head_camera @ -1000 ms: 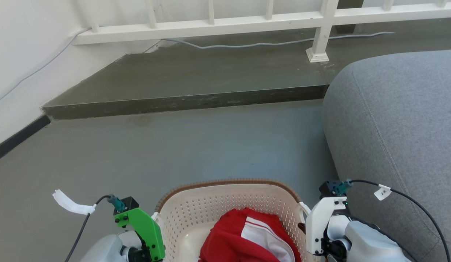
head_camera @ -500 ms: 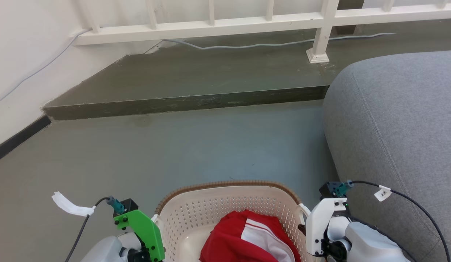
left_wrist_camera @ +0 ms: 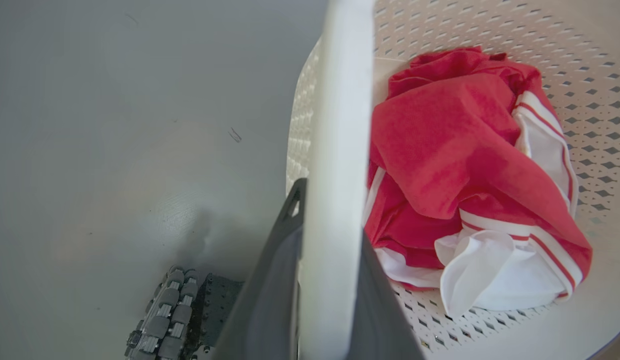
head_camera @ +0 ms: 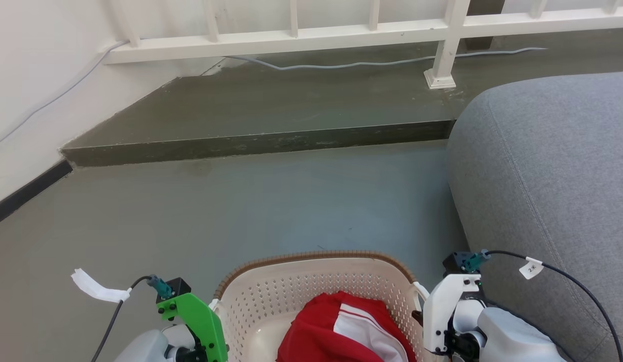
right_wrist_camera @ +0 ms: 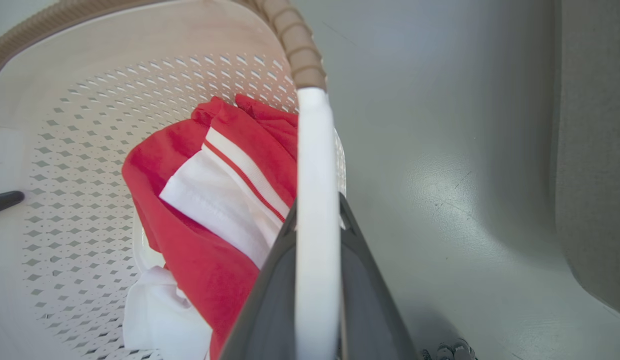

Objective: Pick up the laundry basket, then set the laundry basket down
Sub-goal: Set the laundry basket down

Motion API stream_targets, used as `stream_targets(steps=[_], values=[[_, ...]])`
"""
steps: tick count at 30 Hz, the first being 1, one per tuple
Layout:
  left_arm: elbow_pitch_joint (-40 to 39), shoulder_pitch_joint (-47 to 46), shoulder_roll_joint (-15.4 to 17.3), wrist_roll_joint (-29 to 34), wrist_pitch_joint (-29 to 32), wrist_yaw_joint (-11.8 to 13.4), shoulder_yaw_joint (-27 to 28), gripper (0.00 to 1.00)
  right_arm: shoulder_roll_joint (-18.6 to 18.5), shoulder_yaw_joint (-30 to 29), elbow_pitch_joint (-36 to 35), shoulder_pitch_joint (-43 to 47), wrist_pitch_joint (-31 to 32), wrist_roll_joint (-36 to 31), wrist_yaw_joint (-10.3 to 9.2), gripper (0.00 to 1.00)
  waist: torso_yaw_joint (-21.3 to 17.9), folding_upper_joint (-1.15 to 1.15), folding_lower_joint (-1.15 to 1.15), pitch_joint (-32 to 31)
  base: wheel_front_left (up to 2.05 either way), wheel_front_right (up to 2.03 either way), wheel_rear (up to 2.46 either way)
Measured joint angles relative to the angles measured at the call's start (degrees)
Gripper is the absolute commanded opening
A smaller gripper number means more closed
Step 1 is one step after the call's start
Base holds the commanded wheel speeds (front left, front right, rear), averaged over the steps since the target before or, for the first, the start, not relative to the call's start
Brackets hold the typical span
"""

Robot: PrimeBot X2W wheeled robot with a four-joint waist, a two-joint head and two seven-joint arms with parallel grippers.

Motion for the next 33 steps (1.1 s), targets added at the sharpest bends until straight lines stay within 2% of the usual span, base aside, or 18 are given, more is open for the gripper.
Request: stream_targets(steps=[19,27,33], values=[[-0.93,0.27,0.27,-0.99,-1.14,0.09,-0.74,0.00,-0.02,0.97,0.40,-0.02,-1.59,0.59,0.00,0.00,0.03,0.00,0.00,0.48,0.00,0.00,0.00],[-2.27,-0.25,0.76,-0.54,-5.47,0.08,-1.24,0.00,0.07,1.03,0.31,-2.09,-6.39,-0.27,-0.51,0.00,-0.20,0.00,0.00,3.87,0.00,0.00,0.00],[-3.64,-3.72,1.55,2.11,-8.90,0.07,-1.78,0.00,0.26,0.68,0.12,-4.77,-10.24,-0.76,-1.27,0.00,-0.27,0.00,0.00,7.86,0.00,0.00,0.00]])
